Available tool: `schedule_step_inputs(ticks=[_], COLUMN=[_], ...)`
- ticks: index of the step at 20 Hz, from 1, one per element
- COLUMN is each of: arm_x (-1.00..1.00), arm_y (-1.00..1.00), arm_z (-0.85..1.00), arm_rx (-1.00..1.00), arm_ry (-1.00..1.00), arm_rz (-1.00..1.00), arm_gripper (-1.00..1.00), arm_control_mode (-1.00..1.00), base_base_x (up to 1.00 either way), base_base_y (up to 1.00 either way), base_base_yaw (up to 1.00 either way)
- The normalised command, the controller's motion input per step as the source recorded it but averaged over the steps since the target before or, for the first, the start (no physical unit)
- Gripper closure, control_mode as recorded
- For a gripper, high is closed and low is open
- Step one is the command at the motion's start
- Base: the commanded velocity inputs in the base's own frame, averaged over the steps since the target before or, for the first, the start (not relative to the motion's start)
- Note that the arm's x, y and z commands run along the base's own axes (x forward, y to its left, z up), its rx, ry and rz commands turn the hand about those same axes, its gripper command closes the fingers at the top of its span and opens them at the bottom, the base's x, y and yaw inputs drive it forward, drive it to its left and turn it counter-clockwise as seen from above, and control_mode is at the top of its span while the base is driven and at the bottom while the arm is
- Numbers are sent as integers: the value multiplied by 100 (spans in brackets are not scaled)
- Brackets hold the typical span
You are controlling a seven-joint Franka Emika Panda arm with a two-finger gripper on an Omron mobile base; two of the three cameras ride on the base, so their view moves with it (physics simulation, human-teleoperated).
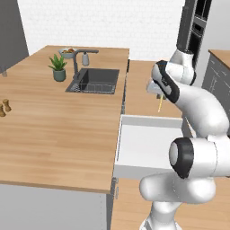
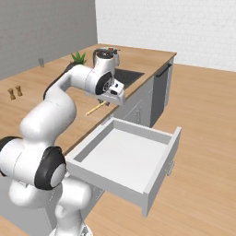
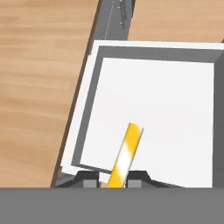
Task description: Take a straw from the drawer in front and place it inside the glass cup on the dining counter.
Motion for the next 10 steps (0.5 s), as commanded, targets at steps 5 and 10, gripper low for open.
schedule_step_inputs(ticks=[5, 10], arm_x=[-92, -70], arm_y=[1, 12], arm_z=[15, 0], arm_rx=[0, -1], arm_ry=[-8, -7], arm_rz=[9, 5], arm_gripper=[100, 100], arm_control_mode=[-100, -100], base_base_x=[0, 0], base_base_y=[0, 0], base_base_yaw=[0, 0])
